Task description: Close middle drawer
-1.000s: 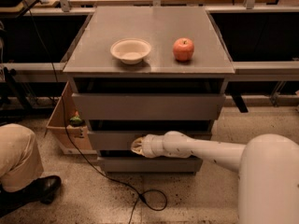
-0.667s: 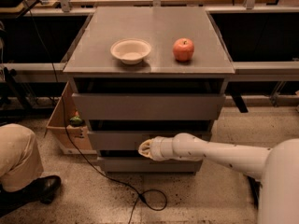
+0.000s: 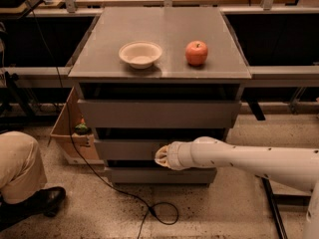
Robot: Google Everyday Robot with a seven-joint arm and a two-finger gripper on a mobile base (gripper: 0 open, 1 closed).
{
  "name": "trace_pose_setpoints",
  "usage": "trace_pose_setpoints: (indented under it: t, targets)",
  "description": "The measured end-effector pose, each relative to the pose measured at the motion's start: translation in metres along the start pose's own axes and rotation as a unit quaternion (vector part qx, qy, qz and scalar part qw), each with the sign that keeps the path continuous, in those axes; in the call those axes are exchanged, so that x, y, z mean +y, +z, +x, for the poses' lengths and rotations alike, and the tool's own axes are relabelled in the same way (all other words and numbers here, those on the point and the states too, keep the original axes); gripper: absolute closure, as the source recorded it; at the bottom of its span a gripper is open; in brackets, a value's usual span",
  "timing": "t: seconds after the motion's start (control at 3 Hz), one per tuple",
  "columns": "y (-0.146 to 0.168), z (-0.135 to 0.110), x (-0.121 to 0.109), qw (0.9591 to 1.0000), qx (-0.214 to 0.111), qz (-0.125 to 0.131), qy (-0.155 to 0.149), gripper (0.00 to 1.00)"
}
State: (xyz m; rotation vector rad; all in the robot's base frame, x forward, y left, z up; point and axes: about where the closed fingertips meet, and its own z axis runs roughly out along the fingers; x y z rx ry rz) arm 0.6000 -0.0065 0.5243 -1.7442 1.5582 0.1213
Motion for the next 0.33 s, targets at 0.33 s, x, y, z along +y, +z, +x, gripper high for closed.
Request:
trace_pose_setpoints:
  t: [0.33]
  targets:
    - [0.0, 0.0, 0.0, 1.0, 0.0, 0.0, 0.0, 0.74]
